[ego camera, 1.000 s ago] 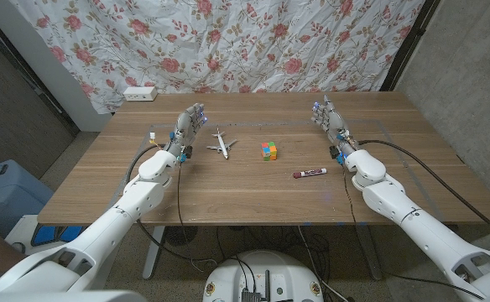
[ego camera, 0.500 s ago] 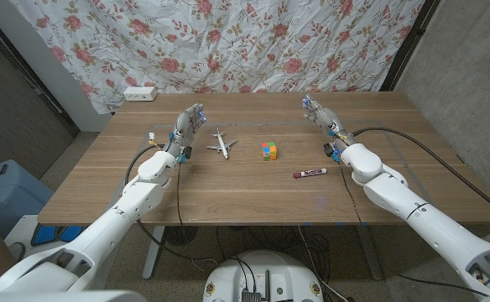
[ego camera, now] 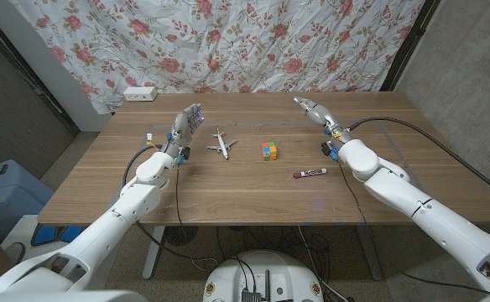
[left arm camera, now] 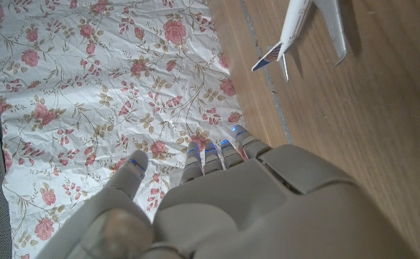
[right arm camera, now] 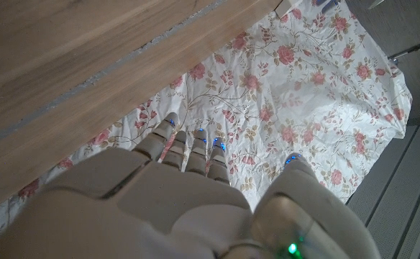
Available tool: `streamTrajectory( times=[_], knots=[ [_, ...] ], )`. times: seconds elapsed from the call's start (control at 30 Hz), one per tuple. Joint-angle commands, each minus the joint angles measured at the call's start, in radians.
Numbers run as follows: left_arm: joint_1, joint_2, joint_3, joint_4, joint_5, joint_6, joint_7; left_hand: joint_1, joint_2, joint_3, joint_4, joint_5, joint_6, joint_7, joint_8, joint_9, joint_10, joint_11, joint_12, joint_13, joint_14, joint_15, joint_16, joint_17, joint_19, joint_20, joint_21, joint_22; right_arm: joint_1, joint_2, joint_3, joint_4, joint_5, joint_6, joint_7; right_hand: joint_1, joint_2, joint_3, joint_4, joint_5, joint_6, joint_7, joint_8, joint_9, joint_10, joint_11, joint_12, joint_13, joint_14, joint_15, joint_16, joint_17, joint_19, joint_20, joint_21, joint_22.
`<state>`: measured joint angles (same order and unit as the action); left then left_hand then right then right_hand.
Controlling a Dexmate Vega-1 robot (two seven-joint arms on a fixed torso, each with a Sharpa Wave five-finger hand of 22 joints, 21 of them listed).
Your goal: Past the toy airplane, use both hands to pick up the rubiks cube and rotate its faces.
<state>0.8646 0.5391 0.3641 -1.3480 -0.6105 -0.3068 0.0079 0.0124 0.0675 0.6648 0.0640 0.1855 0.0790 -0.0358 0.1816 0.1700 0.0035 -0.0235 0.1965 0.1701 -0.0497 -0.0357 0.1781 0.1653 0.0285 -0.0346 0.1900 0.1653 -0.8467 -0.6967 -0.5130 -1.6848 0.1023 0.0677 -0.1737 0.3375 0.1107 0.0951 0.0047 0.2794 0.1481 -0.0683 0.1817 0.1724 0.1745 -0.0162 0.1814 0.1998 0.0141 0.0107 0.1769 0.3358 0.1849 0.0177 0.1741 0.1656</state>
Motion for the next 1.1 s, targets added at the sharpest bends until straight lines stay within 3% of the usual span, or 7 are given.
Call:
streamTrajectory(
  times=[0.03,0.27,0.57,1.1],
  knots=[
    [0.026,0.007,-0.001,-0.047,0.017,0.009,0.036,0.004,0.045,0.002,-0.008,0.003,0.016,-0.002,0.004,0.002,0.014,-0.001,0.006,0.005,0.012,-0.016,0.007,0.004,0.017,-0.037,0.006,0.004,0.007,-0.057,-0.025,-0.093,-0.112,-0.104,0.015,0.016,-0.015,0.003,-0.016,-0.011,-0.014,-0.011,-0.004,0.004,-0.013,-0.003,0.0,-0.001,-0.02,0.0,0.0,-0.007,-0.013,-0.005,0.001,0.001],
    [0.05,0.012,-0.007,-0.08,0.026,0.017,0.073,0.004,0.045,0.002,-0.01,0.003,0.016,-0.003,0.003,0.002,0.014,-0.003,0.005,0.005,0.014,-0.016,0.006,0.004,0.015,-0.039,0.004,0.004,0.031,-0.096,-0.042,-0.144,-0.153,-0.176,0.079,0.039,-0.028,0.009,-0.046,-0.03,-0.047,-0.017,-0.007,0.004,-0.038,-0.013,-0.001,-0.006,-0.057,0.012,0.001,-0.03,-0.057,0.001,-0.001,0.001],
    [0.059,0.021,-0.011,-0.09,0.03,0.027,0.082,0.004,0.044,0.001,-0.014,0.003,0.004,-0.006,-0.003,0.002,0.013,-0.004,0.001,0.005,0.016,-0.016,0.003,0.004,-0.004,-0.035,-0.004,0.004,0.084,-0.151,-0.104,-0.249,-0.275,-0.359,0.183,0.064,-0.047,0.014,-0.082,-0.054,-0.106,-0.023,-0.01,0.005,-0.086,-0.016,-0.004,-0.008,-0.105,0.048,0.003,-0.055,-0.097,0.041,0.001,0.002],
    [0.081,0.029,-0.021,-0.109,0.02,0.045,0.101,0.003,0.044,0.001,-0.017,0.002,0.003,-0.005,-0.003,0.002,0.017,-0.008,0.0,0.004,0.021,-0.021,0.002,0.004,-0.017,-0.03,-0.007,0.004,0.209,-0.172,-0.203,-0.336,-0.39,-0.51,0.409,0.151,-0.055,0.051,-0.156,-0.076,-0.235,-0.031,-0.007,0.01,-0.157,-0.026,0.001,-0.006,-0.174,0.087,0.011,-0.087,-0.14,0.075,0.006,0.002]
  ],
)
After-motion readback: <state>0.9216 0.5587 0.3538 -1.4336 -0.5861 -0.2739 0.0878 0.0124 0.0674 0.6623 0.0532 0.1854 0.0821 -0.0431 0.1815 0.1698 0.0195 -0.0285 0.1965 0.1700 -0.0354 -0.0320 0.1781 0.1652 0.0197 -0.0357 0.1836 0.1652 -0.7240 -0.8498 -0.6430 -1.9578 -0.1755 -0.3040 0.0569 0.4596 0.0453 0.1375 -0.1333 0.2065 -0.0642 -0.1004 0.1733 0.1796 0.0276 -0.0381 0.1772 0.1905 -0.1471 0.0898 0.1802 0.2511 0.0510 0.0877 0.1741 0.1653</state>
